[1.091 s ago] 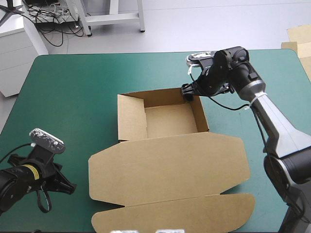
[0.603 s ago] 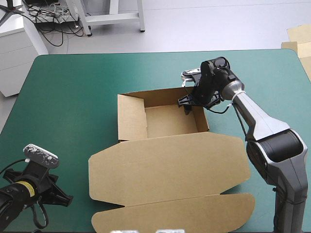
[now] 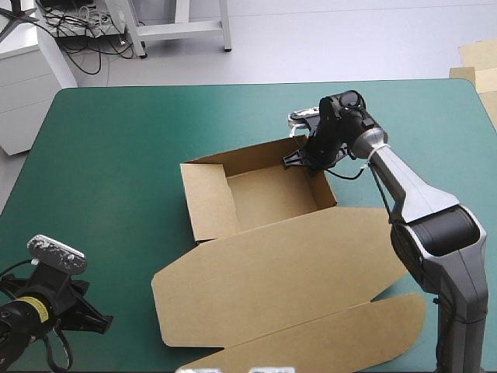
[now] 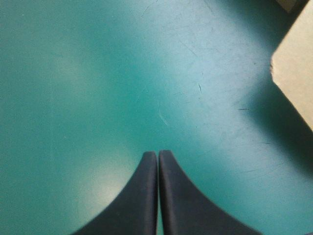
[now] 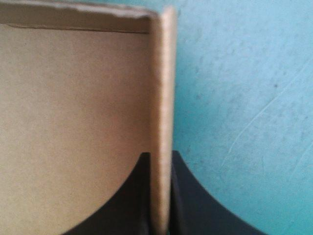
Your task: Fold the box
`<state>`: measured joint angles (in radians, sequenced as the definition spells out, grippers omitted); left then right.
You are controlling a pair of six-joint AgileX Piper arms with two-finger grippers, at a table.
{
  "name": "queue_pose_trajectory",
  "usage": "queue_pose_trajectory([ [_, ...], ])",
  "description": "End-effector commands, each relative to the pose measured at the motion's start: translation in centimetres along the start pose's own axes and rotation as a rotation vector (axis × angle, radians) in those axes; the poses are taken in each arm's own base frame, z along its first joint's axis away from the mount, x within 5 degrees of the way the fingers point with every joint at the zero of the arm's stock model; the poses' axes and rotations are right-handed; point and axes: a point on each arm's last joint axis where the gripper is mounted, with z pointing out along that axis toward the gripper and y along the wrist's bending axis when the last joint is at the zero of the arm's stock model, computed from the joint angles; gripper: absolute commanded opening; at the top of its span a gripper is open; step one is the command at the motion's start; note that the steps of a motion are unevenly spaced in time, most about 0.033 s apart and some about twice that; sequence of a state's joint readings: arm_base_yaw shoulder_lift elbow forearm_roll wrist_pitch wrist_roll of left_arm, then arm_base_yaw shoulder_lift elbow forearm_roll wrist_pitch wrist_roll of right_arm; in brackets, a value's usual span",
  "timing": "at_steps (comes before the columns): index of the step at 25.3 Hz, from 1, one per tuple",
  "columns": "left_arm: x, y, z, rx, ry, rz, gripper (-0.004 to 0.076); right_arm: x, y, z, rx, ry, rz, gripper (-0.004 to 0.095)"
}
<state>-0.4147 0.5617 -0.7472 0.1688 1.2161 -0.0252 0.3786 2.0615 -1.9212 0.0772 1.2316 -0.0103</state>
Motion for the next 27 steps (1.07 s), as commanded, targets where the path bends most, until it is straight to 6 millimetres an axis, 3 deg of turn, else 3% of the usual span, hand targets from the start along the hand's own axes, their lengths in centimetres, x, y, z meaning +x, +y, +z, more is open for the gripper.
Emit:
queue_pose_trajectory([
  [1, -0.9, 0.2, -0.5, -0.009, -0.065, -0.005, -0.0010, -1.0, -0.3, -6.3, 0.018, -0.167, -0.041, -0.0020],
  [3, -0.8, 0.2, -0.5, -0.012, -0.063, -0.004, -0.0010, -1.6, -1.8, -8.6, 0.041, -0.243, -0.014, -0.0020],
  [6, -0.8, 0.2, -0.5, -0.014, -0.062, -0.003, -0.0010, -1.8, -5.8, -11.7, 0.090, -0.338, 0.067, -0.0020],
  [10, -0.8, 0.2, -0.5, -0.014, -0.062, -0.003, -0.0010, -1.0, -10.6, -13.2, 0.146, -0.373, 0.169, -0.0020],
  [11, -0.8, 0.2, -0.5, -0.014, -0.062, -0.003, -0.0010, -0.4, -12.9, -13.6, 0.170, -0.375, 0.223, -0.0020],
  [17, -0.8, 0.2, -0.5, -0.016, -0.062, -0.002, -0.0010, 3.0, -21.4, -15.2, 0.250, -0.402, 0.514, -0.0020],
  [23, -0.8, 0.5, -0.5, -0.042, -0.063, 0.008, -0.0010, 6.6, -26.9, -16.6, 0.317, -0.396, 0.656, -0.0020],
  [27, -0.8, 0.6, -0.5, -0.058, -0.063, 0.014, -0.0010, 8.3, -28.9, -17.2, 0.343, -0.399, 0.713, -0.0020],
])
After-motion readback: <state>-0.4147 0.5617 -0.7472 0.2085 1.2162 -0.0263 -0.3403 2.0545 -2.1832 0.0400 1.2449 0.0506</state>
